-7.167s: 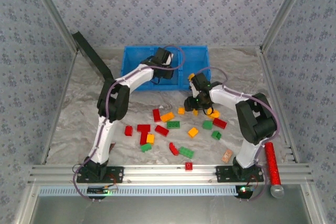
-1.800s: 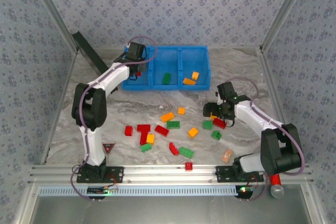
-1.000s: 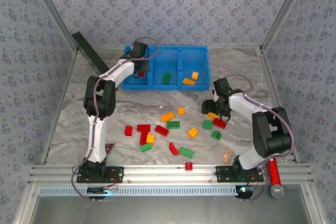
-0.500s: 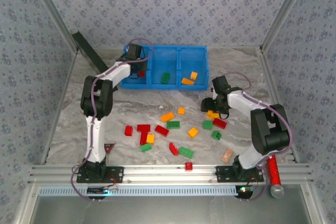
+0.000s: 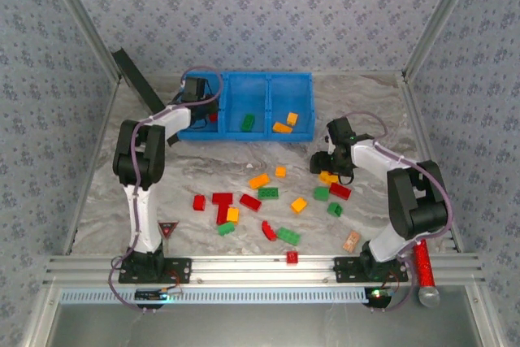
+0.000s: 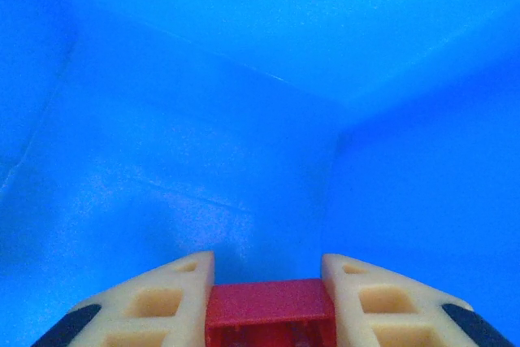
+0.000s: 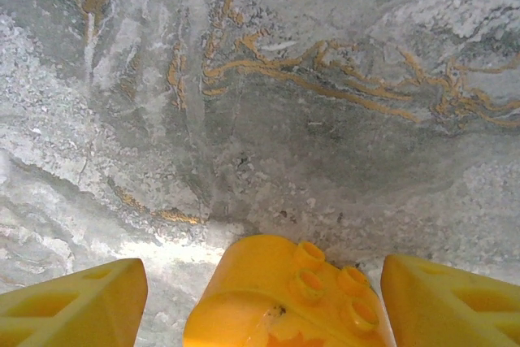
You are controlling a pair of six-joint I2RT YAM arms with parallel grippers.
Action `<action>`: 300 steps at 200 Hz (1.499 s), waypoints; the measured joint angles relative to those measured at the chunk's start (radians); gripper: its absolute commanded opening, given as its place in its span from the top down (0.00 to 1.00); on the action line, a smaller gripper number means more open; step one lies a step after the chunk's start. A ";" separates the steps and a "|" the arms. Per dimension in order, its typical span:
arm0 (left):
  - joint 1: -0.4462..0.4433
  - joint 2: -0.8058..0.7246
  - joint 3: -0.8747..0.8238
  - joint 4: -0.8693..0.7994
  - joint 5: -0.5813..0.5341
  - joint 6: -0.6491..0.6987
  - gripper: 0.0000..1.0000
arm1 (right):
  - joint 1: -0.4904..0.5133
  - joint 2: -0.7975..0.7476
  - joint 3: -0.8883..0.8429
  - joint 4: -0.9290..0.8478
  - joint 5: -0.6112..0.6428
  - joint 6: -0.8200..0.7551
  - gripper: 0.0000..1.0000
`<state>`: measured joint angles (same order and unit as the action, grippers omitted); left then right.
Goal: Sort the legos into containers by color
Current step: Move the container to the top-center of the table, then place the lego in the container.
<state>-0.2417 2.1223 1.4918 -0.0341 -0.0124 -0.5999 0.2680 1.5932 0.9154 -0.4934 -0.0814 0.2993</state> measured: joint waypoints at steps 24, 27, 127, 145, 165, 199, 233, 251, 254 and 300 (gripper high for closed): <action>0.006 -0.006 -0.027 0.042 0.023 -0.027 0.85 | 0.008 0.000 0.007 0.000 0.006 0.000 0.23; 0.006 -0.006 -0.027 0.042 0.025 -0.028 0.85 | 0.010 0.000 0.007 0.000 0.006 0.000 0.23; -0.046 0.027 0.016 -0.046 0.090 -0.026 0.86 | 0.011 0.004 0.008 0.000 0.014 -0.001 0.23; -0.070 0.027 0.028 -0.077 0.095 -0.014 0.86 | 0.011 0.007 0.008 0.000 0.014 -0.001 0.23; -0.090 0.027 0.049 -0.113 0.094 -0.003 0.85 | 0.011 0.011 0.008 0.000 0.014 -0.001 0.23; -0.101 0.037 0.104 -0.182 0.075 0.024 0.85 | 0.011 0.011 0.008 0.000 0.014 -0.004 0.23; -0.101 0.080 0.149 -0.223 0.044 0.043 0.80 | 0.011 0.011 0.008 0.000 0.014 -0.005 0.23; -0.101 0.100 0.156 -0.239 0.034 0.050 0.71 | 0.011 0.011 0.008 0.000 0.014 -0.008 0.23; -0.101 0.102 0.158 -0.240 0.033 0.051 0.70 | 0.011 0.011 0.008 0.000 0.014 -0.008 0.23; -0.109 0.114 0.178 -0.270 0.003 0.076 0.47 | 0.011 0.011 0.008 -0.001 0.014 -0.016 0.23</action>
<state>-0.3508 2.2368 1.6695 -0.3042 -0.0090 -0.5243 0.2794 1.6043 0.9234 -0.4942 -0.0669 0.2829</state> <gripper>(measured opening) 0.476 0.768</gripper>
